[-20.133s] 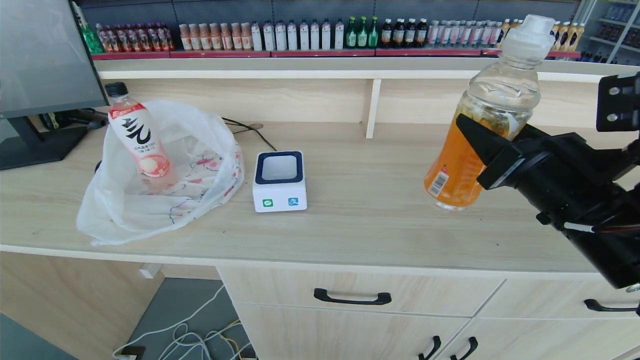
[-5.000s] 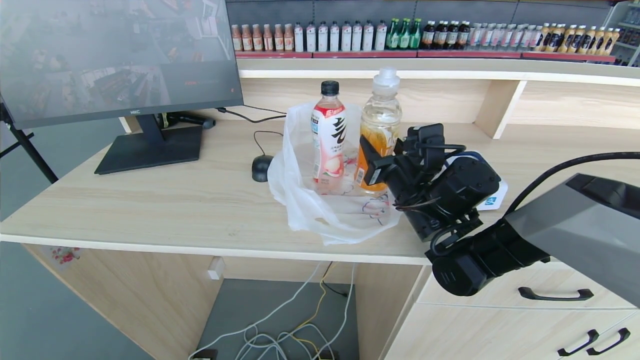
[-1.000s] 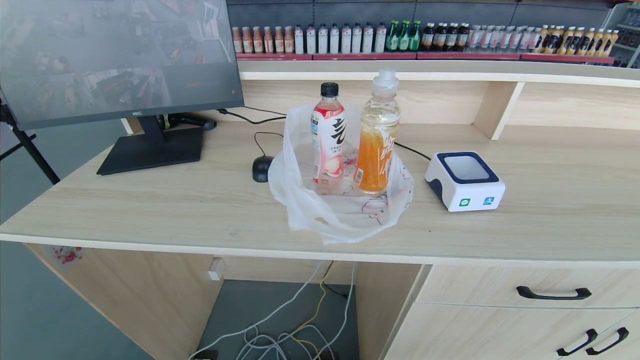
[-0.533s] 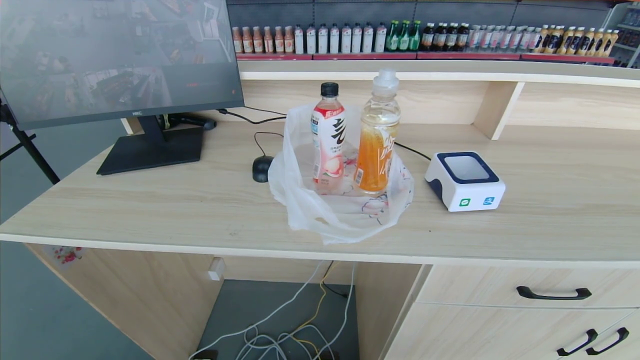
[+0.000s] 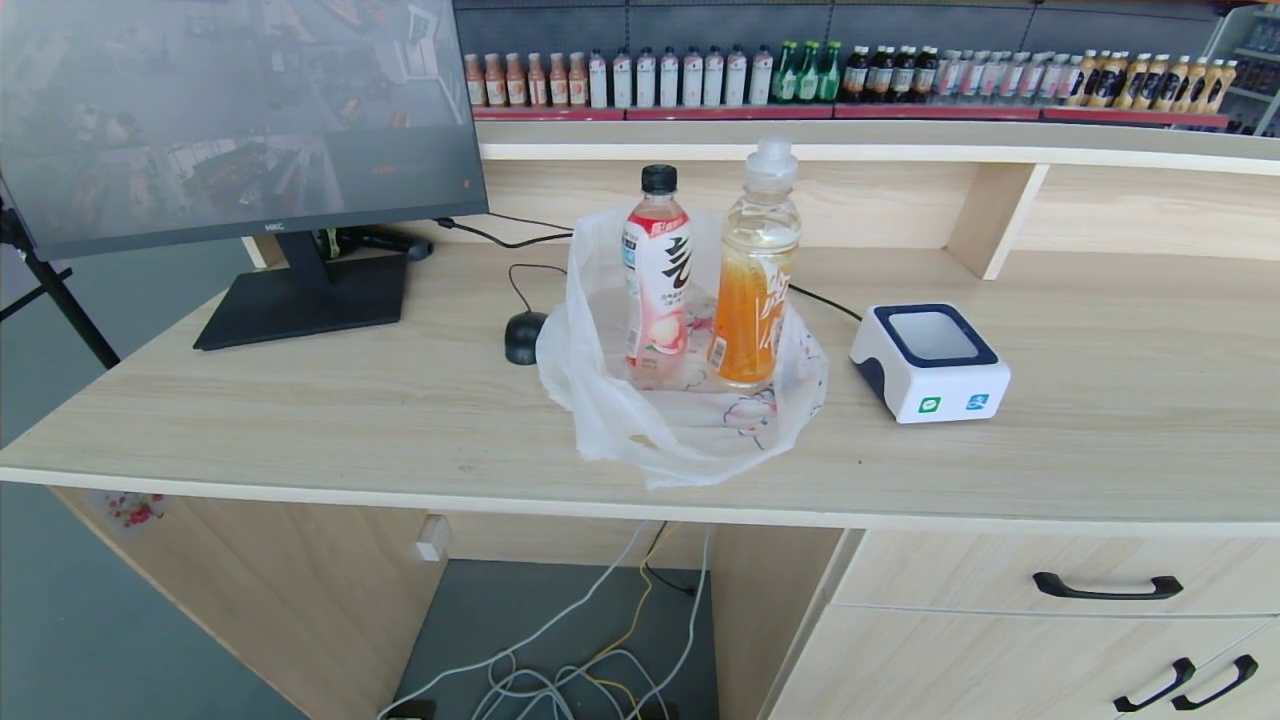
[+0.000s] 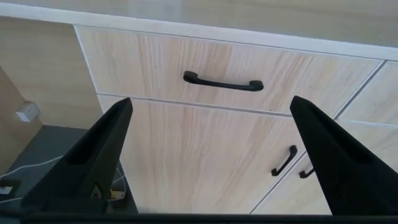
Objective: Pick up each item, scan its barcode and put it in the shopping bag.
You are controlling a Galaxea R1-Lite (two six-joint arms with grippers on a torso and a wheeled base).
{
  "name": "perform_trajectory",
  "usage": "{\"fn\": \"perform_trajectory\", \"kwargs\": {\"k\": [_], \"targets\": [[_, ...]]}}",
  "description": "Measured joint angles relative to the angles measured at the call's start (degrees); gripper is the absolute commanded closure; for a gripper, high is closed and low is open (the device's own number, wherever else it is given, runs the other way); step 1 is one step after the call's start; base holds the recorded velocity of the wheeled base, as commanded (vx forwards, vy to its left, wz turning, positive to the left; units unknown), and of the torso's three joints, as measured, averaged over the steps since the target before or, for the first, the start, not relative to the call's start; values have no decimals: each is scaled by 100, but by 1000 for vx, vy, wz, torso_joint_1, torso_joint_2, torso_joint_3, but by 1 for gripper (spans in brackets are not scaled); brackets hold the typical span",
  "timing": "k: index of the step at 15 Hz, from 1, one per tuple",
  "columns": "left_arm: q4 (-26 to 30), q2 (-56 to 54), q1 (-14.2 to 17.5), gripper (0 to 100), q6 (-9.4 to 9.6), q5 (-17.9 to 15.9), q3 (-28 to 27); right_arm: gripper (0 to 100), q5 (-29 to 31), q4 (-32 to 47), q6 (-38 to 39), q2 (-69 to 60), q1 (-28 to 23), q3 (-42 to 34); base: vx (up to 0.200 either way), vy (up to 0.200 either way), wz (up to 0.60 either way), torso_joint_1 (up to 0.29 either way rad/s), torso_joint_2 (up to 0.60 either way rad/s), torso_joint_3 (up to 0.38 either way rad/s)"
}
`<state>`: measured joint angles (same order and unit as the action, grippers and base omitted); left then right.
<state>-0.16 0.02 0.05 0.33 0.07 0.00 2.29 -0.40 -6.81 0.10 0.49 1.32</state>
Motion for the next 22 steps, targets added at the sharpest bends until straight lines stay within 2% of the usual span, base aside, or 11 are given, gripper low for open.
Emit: {"fn": "perform_trajectory", "kwargs": {"k": [1, 4, 7, 10, 12, 18, 22], "targets": [[0, 0, 0, 0, 5, -2, 0, 0, -2, -17, 156, -10, -5, -16, 0, 0, 0, 0, 0, 0], [0, 0, -5, 0, 257, -7, 0, 0, -40, 38, 617, -10, -2, -99, 0, 0, 0, 0, 0, 0], [6, 0, -5, 0, 166, -7, 0, 0, -46, 40, 686, -10, -5, -121, 0, 0, 0, 0, 0, 0], [5, 0, -5, 0, -26, -7, 0, 0, -51, 40, 689, -10, -9, -124, 0, 0, 0, 0, 0, 0], [2, 0, -2, 0, -43, -7, 0, 0, -51, 40, 691, -10, -9, -127, -200, 0, 0, 5, 5, 5], [2, 0, 0, 0, -43, -7, 0, 0, -49, 43, 691, -12, -9, -127, 0, 0, 0, 0, 0, 0], [11, 0, 0, 0, -76, -2, 0, 0, -52, 38, 655, -12, -13, -127, 0, -200, 0, 1, 4, 2]]}}
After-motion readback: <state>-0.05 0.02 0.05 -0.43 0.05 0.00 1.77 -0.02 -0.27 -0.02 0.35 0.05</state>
